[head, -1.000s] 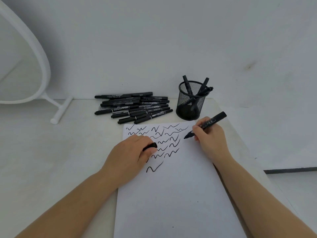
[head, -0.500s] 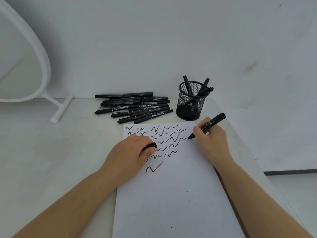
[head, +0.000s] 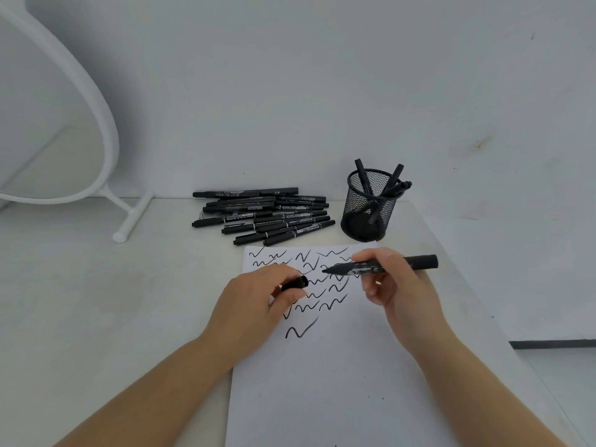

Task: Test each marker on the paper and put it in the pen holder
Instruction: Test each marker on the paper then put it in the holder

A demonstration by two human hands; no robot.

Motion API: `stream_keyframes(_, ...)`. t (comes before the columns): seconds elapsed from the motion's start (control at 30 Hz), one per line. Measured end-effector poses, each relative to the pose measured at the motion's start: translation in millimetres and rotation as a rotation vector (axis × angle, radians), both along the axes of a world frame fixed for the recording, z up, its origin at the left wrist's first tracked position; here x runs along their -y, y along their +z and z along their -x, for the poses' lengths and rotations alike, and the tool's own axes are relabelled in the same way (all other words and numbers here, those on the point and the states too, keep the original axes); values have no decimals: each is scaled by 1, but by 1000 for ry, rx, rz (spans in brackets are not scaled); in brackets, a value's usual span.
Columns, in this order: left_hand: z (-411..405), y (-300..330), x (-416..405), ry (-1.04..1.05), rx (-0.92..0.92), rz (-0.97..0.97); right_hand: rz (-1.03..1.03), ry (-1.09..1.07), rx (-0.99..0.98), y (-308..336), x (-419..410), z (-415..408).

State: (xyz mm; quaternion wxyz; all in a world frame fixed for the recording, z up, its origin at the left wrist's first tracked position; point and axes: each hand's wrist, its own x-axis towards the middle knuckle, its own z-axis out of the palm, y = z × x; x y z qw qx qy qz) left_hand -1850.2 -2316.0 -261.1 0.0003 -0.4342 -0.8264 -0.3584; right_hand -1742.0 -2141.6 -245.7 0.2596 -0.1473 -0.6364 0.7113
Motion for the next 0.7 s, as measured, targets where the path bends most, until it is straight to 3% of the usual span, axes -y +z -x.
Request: stream_keyframes(0.7, -11, 7, 2, -70, -67, -36, -35, 149, 124, -4, 10, -2)
